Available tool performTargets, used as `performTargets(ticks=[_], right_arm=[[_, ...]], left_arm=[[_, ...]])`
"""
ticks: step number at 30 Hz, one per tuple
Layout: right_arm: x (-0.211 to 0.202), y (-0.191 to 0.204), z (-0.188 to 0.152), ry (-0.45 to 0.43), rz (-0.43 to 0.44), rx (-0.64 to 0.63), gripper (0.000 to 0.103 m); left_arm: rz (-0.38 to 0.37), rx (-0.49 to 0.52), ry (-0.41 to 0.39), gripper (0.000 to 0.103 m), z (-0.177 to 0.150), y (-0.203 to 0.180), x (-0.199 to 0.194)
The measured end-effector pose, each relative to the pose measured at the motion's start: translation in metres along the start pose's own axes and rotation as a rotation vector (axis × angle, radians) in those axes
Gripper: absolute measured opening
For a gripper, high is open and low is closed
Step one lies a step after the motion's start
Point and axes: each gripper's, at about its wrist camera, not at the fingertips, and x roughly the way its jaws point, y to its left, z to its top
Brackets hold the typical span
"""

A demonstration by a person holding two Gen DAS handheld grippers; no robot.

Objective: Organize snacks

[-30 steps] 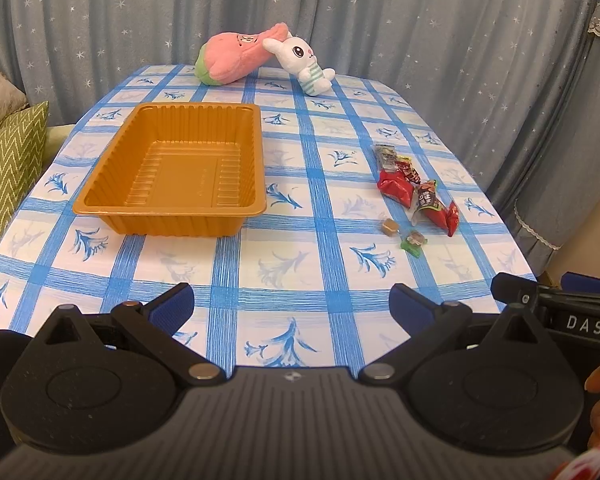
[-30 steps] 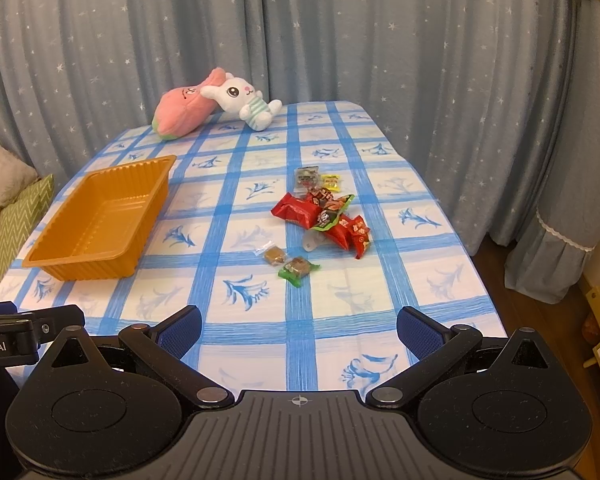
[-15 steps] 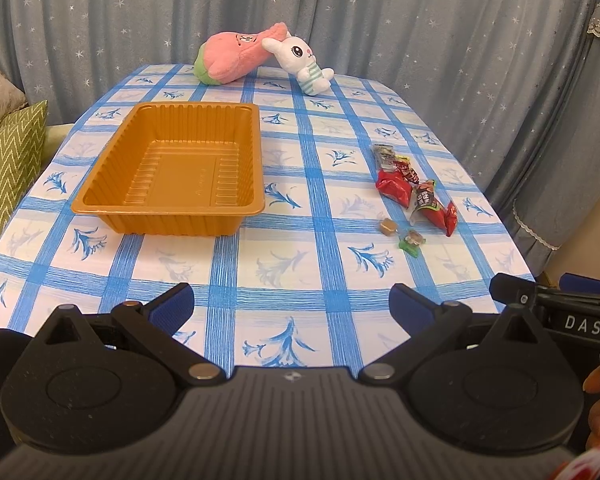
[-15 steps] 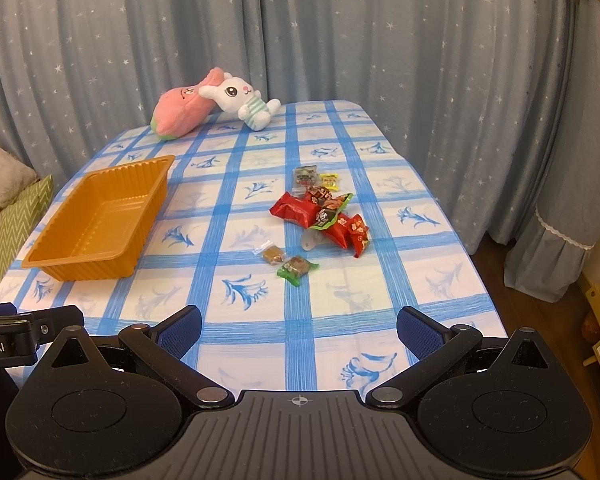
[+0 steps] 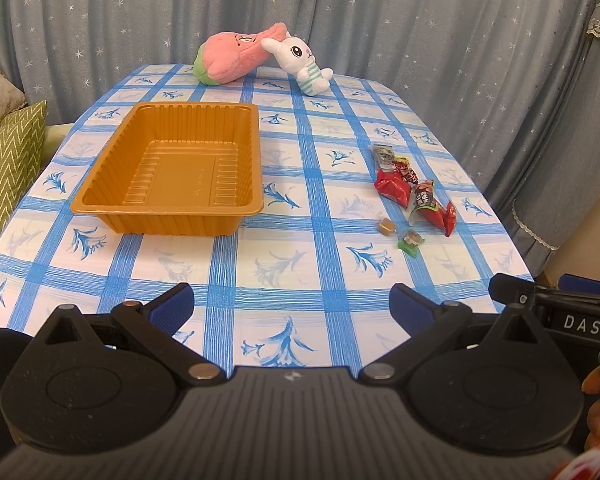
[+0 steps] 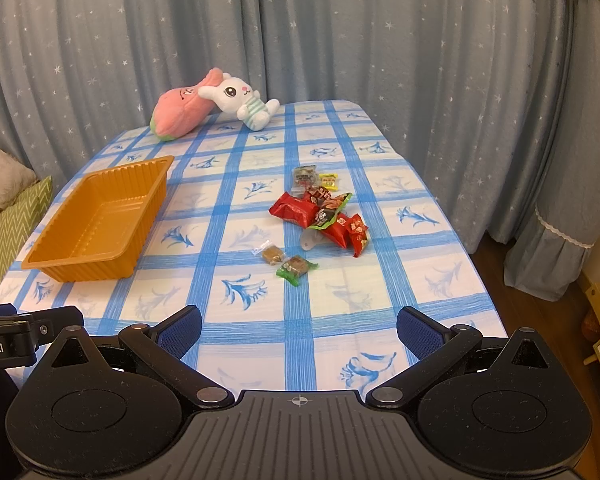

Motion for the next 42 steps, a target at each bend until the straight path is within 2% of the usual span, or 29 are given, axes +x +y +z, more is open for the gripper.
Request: performTargets(ticks=[9,13,18,25,27,31,33,35,40,42], right_arm=[[-0.001,0.001,0.0,-0.002,0.0,0.004,0.103],[0.006,-0.012,-0.004,-0.014,-0.011,0.028,0.103],[0.02,-0.03,-0.006,-0.018,-0.007,0.061,0.103],[0.048,-0.047,-0.003,-0.024,-0.014,0.11,0.102],[0.061,-0.049,-0.001,-0.012,0.003,0.123,0.089],[0.089,-0.046,0.003,0.005,0.035,0.129,0.081],[0.103,-0.044,0.006,0.011,0.054,0.138,0.066],[0.118,-0.043,0.009,0.018,0.068,0.148,0.06],[0.146,-0.04,0.016,0.03,0.086,0.157,0.056],[0.156,-0.038,0.019,0.035,0.091,0.158,0.05]], left_arm=[[-0.016,-0.004,0.007,0.103,-0.002,-0.003,0.003],[-0.036,-0.003,0.018,0.103,-0.004,-0.005,0.012],[-0.07,0.004,0.032,0.103,0.0,-0.01,0.034],[-0.103,0.021,0.053,0.103,0.011,-0.019,0.085],[-0.106,0.019,0.061,0.102,0.013,-0.019,0.1],[-0.102,0.03,0.079,0.096,0.018,-0.02,0.127],[-0.099,0.032,0.081,0.095,0.019,-0.02,0.137],[-0.096,0.031,0.079,0.094,0.019,-0.02,0.145],[-0.089,0.03,0.076,0.094,0.018,-0.018,0.158],[-0.09,0.025,0.076,0.094,0.018,-0.017,0.162]])
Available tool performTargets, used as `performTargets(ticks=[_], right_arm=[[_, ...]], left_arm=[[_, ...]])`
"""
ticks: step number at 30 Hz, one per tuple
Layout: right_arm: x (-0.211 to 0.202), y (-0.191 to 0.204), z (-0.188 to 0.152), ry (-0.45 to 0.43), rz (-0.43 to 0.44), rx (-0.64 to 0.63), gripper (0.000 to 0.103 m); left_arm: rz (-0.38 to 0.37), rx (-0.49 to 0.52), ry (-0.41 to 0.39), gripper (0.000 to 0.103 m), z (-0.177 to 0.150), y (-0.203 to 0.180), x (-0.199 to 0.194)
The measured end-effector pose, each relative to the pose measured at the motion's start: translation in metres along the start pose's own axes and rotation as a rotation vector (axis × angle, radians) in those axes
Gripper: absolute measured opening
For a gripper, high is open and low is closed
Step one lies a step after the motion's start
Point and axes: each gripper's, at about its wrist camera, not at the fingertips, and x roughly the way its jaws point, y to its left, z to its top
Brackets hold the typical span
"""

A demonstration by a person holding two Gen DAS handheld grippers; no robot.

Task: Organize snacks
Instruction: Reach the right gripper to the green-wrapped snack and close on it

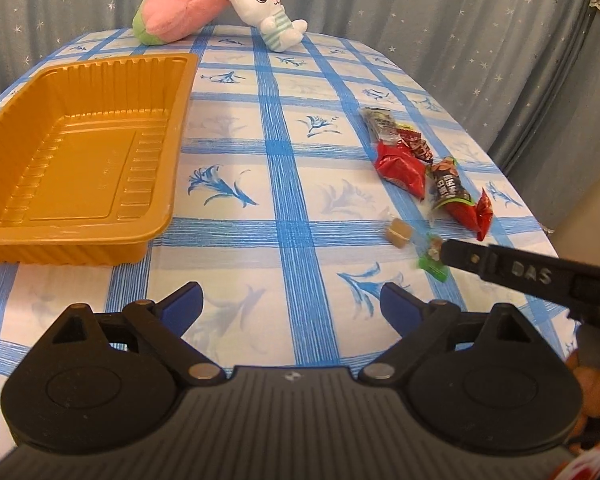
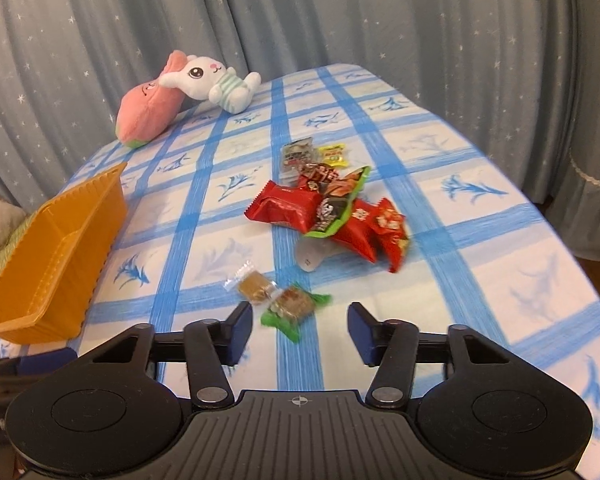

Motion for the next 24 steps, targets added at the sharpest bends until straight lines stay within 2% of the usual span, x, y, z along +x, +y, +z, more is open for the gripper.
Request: performTargets(ticks=[3,10,15,24], right_arm=[[0.015,0.001,0.002,0.018,-0.003,-0.003,0.046],[0.033,0.01,0.004,0.031,-0.028,-0.033,0.044],[0.036,0.013,0.002,0.028,-0.07,-0.102,0.029],[0.026,0.005,0.003,0.018,-0.084,-0.091,0.024]], left_arm=[[-0.001,-0.002,-0.003,0.094,-0.001,0.002,0.002],[-0.012,-0.019,-0.008,0.094,-0.001,0.008,0.006],[-0.026,-0.019,-0.006,0.094,-0.002,0.008,0.008],[-0.062,0.029,-0.026,0.094,0.002,-0.003,0.015]])
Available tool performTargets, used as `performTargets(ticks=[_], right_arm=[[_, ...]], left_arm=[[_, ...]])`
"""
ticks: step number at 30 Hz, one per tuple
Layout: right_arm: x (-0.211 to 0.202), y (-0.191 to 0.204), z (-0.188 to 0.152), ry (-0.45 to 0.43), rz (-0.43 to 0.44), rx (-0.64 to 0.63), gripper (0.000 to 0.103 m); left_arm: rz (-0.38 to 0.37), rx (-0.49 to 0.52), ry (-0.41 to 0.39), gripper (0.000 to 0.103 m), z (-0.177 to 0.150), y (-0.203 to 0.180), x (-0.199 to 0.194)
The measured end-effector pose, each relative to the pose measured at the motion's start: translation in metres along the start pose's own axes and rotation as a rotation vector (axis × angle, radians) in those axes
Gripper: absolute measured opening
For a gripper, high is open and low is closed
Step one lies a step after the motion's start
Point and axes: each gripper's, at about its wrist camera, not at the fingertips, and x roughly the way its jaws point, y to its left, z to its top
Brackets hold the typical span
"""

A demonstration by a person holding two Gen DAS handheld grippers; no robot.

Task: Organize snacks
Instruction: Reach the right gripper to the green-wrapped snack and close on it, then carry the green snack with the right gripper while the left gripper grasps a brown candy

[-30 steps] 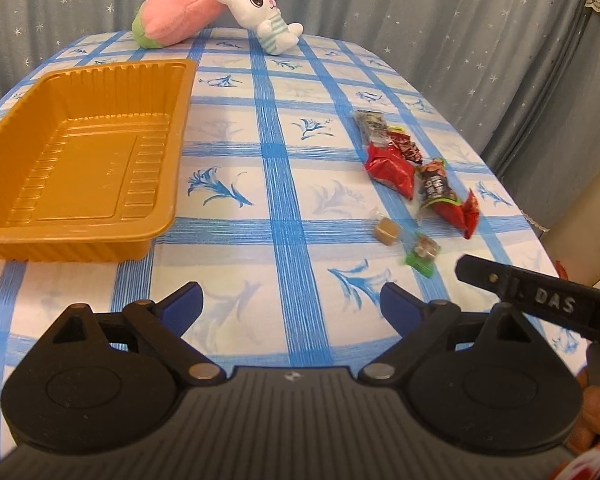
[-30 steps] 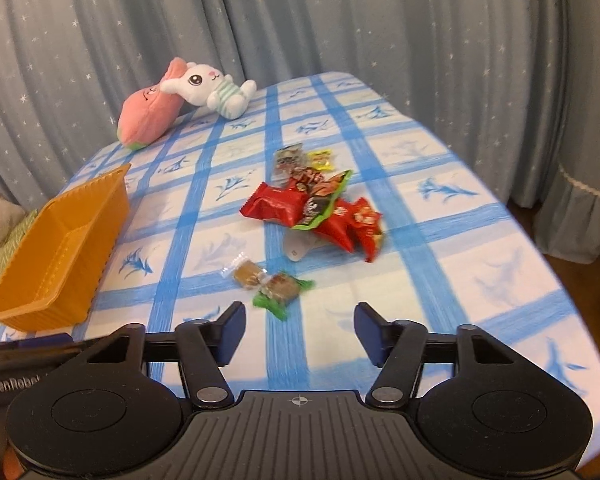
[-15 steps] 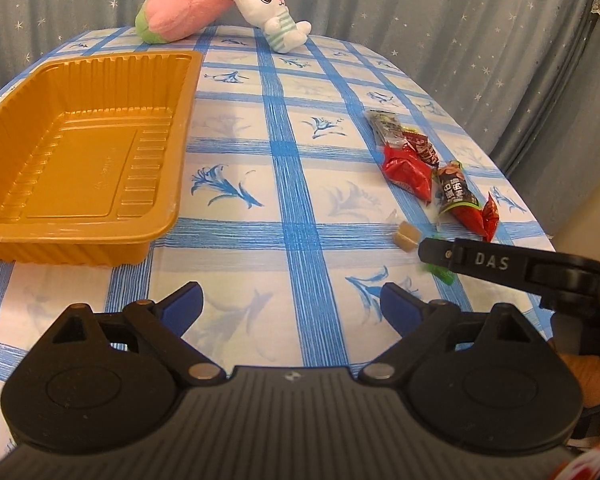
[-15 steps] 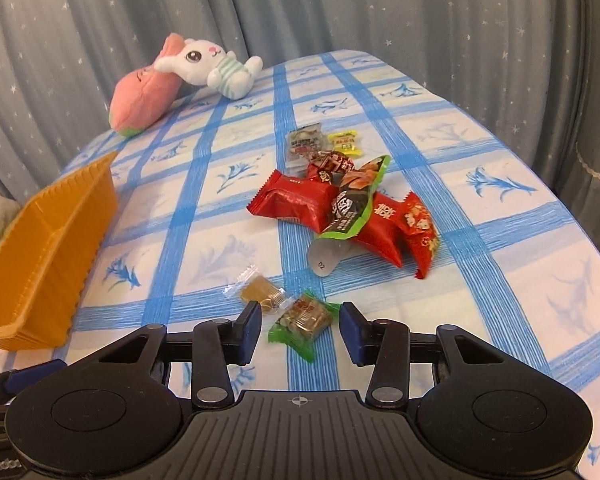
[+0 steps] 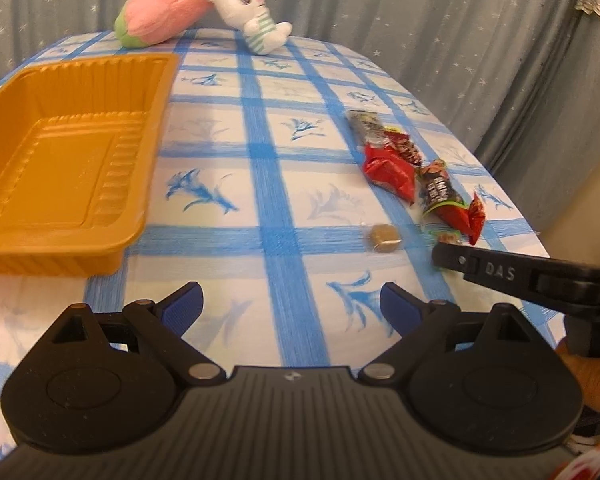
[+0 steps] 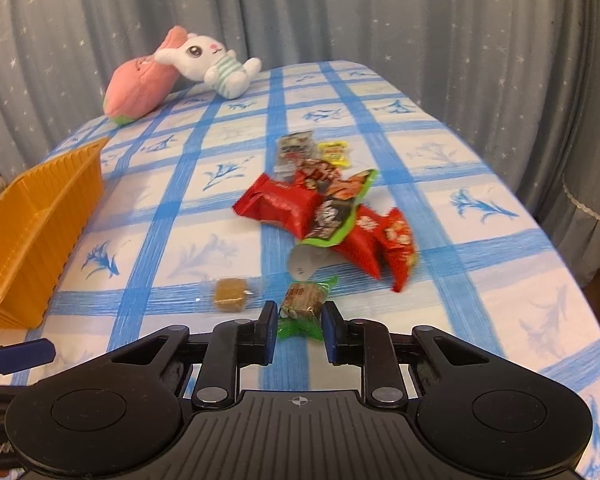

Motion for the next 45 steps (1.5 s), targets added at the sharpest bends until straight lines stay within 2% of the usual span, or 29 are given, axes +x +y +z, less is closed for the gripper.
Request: performTargets(ticks=[6,11,18,21,23,24,26,29,39,45], right_arm=[[-0.007,-0.019,-0.004,0.011,-0.027,0.028,0.024],[-0.012,-0.031,-0.006,0.012,-0.032,0.059,0.024],[-0.011,-0.037,-0.008,0.009,-0.022,0.074,0.024],[-0.011,-0.037,-0.008,0.006,-0.022,0.072,0.024],[-0.011,-0.036,-0.008,0.003,-0.025,0.069,0.024],[-0.011,-0.036,-0.008,0.002,-0.026,0.069,0.024],[-0.01,-0.035,-0.008,0.001,-0.028,0.067,0.024],[-0.01,-0.035,-0.008,-0.001,-0.029,0.069,0.024],[-0.014,-0.029,-0.007,-0.012,-0.044,0.046,0.024],[-0.028,-0.017,-0.008,-0.027,-0.001,0.03,0.024]], left_arm=[[-0.041,0.141,-0.016,0.093,0.009,-0.023,0.019],[-0.042,0.299,-0.024,0.087,0.016,-0.042,0.041],[-0.018,0.471,-0.054,0.081,0.021,-0.059,0.069],[-0.041,0.506,-0.066,0.074,0.024,-0.061,0.074],[-0.073,0.526,-0.067,0.058,0.027,-0.062,0.076],[-0.086,0.531,-0.064,0.053,0.028,-0.063,0.077],[-0.111,0.536,-0.056,0.035,0.029,-0.066,0.077],[-0.123,0.529,-0.038,0.019,0.029,-0.071,0.076],[-0.064,0.341,-0.011,0.019,0.016,-0.057,0.048],[-0.051,0.271,-0.037,0.019,0.014,-0.045,0.018]])
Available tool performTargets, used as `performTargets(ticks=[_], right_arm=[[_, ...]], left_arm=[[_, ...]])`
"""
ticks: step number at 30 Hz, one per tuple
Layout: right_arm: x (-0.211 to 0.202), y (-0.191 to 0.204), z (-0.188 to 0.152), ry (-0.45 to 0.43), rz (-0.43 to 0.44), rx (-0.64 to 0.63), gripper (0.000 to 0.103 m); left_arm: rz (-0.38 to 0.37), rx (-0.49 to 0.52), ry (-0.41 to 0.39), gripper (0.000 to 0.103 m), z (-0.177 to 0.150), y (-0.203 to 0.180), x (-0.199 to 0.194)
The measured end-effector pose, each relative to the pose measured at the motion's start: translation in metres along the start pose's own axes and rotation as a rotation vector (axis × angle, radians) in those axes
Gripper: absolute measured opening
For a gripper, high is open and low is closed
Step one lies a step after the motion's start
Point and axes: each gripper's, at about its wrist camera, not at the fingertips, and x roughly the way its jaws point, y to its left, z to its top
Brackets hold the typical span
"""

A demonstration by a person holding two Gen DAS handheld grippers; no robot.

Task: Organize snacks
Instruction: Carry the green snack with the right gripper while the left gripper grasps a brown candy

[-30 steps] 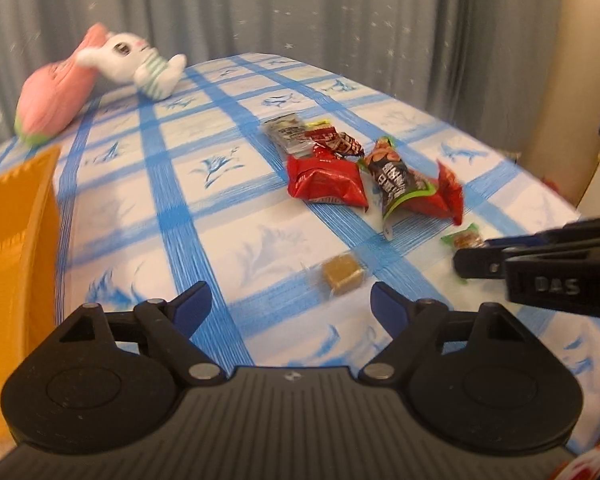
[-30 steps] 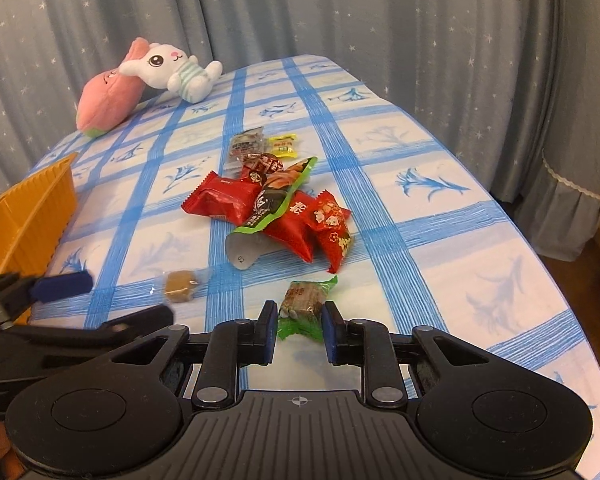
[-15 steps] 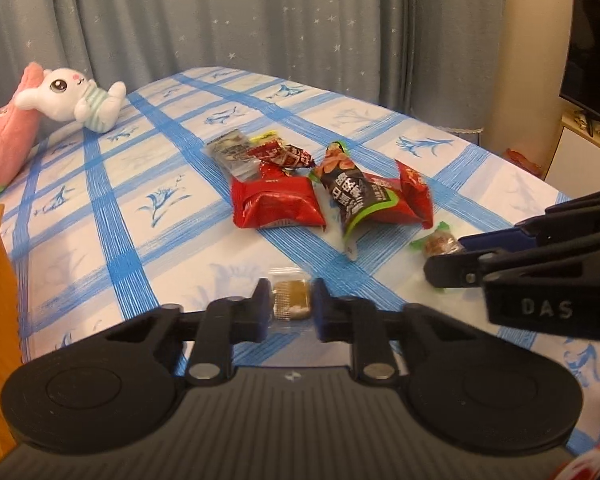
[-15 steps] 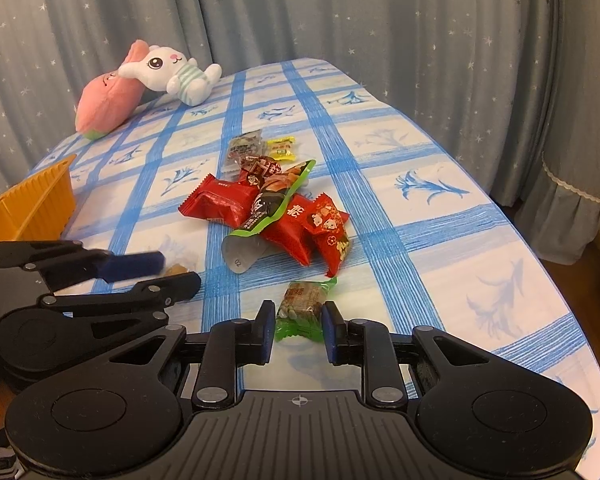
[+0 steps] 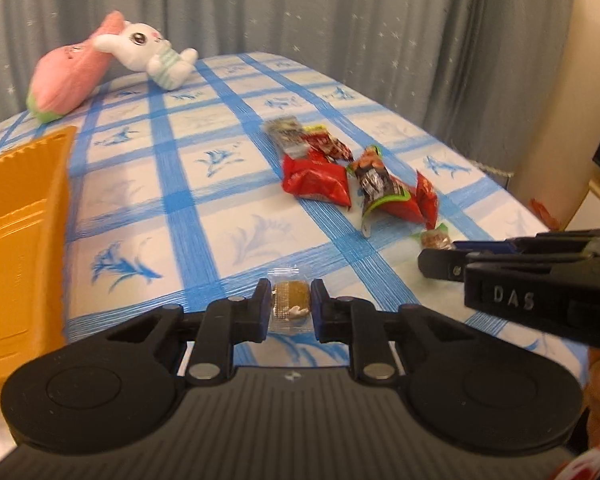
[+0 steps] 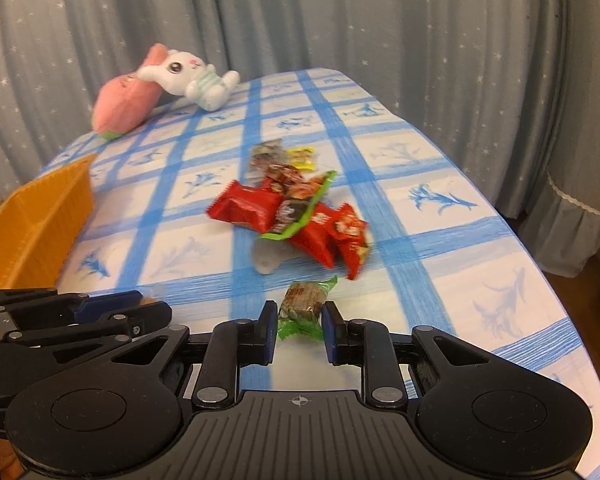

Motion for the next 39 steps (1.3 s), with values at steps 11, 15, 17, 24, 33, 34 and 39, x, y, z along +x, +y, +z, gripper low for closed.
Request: performTargets(ticks=[11,15,17,24,33,34,39], right_arm=[[-0.024,0.063,0.026,-0.105,0.168,-0.102,0.024],[-0.024,0.1,0.035,-0.128,0.278,-0.144,0.024],[-0.021,0.122,0.038,-0.127,0.339,-0.166,0.024],[-0.004,0.186,0.038,-0.101,0.462,-0.272,0.024],[0.022,0.214,0.035,-0.063,0.489,-0.326,0.024],[0.024,0.214,0.034,-0.057,0.489,-0.324,0.024],[0.029,0.214,0.032,-0.04,0.482,-0.329,0.024]], left_arm=[[0.124,-0.106,-0.092,0.019,0.016,0.06,-0.072],[0.187,-0.167,-0.105,0.019,0.015,0.097,-0.094],[0.22,-0.2,-0.107,0.019,0.012,0.118,-0.103],[0.303,-0.263,-0.102,0.019,0.005,0.176,-0.125],[0.312,-0.297,-0.085,0.019,-0.002,0.208,-0.12],[0.315,-0.303,-0.083,0.023,-0.002,0.21,-0.118],[0.324,-0.315,-0.077,0.037,-0.006,0.215,-0.115]])
